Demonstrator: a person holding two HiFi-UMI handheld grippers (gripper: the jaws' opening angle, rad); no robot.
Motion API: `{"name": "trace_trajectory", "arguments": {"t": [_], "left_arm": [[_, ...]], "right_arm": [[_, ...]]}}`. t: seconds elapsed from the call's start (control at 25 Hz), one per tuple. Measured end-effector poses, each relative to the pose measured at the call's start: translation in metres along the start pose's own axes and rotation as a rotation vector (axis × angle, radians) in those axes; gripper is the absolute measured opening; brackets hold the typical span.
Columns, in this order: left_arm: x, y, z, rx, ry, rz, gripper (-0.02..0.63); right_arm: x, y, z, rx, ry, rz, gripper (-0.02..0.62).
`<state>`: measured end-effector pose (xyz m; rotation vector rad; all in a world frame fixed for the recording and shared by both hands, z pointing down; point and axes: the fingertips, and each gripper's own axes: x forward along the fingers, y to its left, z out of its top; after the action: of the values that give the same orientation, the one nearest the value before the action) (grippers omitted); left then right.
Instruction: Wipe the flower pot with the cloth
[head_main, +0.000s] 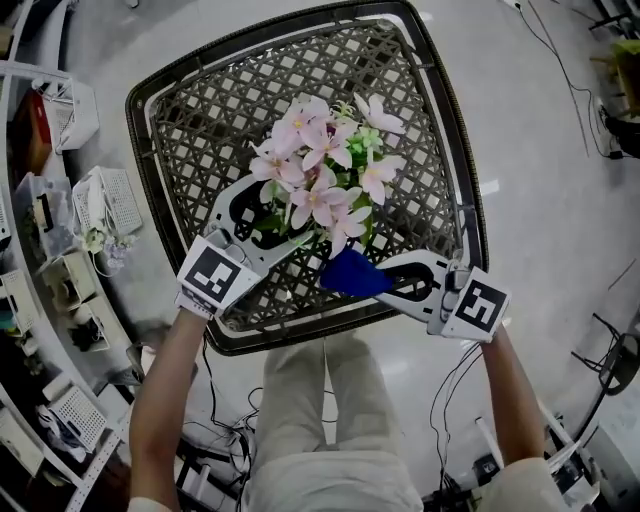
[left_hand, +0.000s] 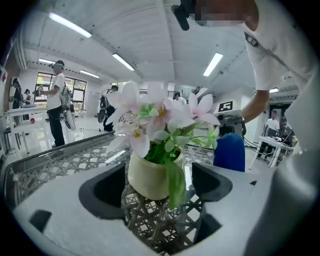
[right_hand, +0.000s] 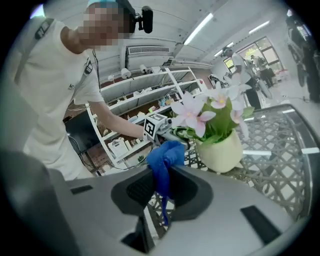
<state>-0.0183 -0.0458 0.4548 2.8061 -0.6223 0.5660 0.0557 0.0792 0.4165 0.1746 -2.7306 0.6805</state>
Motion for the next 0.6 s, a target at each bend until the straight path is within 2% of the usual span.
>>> {"name": "trace_trajectory", "arguments": {"t": [0.24,0.44,0.48,0.52,0.56,0.6], "left_arm": [[-0.037,-0.013,0.006,-0.053,0.022,0.078,0.405],[-0.069,-0.030,0.038,-0.101,-0.024,0.143,0.392],[-0.077,-0.032,0.046,-0.114,-0.041,0.170,0.333],[-0.085,-0.032,0.055,-0.128,-0.063,0.204,0.183],[-0.093,-0.033,0.064,-0.141,-0.084,0.235,0.110],[-0.101,-0.034,0.073,-0.150,-0.100,0.261,0.084]], "right_arm": [[-0.024,0.016,0.037,0.033,-0.102,-0.092,0.083],[-0.046,0.027,0.078,0.040,-0.173,-0.189,0.083],[-0.049,0.030,0.086,0.036,-0.182,-0.206,0.083],[-0.053,0.033,0.093,0.032,-0.191,-0.225,0.083],[-0.057,0.035,0.101,0.030,-0.203,-0.247,0.083],[-0.061,0.036,0.108,0.030,-0.216,-0.270,0.083]]}}
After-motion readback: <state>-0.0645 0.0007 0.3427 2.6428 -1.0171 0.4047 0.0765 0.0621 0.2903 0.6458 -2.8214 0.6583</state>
